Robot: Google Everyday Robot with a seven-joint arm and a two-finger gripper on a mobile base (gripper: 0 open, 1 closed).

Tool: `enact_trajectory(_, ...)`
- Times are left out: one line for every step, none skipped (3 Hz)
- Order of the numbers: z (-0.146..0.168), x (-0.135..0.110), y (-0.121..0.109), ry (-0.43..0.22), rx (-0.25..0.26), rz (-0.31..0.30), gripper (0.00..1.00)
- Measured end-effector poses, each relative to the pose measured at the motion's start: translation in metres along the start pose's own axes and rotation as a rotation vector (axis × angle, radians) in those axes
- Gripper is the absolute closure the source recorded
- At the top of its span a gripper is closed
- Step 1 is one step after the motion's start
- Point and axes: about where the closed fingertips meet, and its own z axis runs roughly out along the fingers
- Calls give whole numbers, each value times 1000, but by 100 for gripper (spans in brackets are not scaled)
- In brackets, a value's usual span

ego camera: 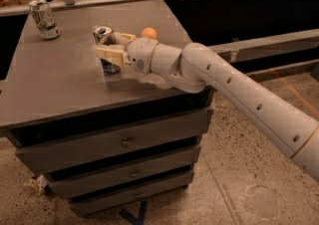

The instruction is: Place redbull can upright

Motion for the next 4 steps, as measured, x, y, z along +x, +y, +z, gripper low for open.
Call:
enact_trajectory(-2,-3,0,5,-7,-9,0)
enact_trajectory(-5,-5,-1,15,-16,-19,0)
enact_trajectory(-13,-6,-2,48,-42,-55,0)
enact_trajectory(-34,-2,-9,118,-47,-99,0)
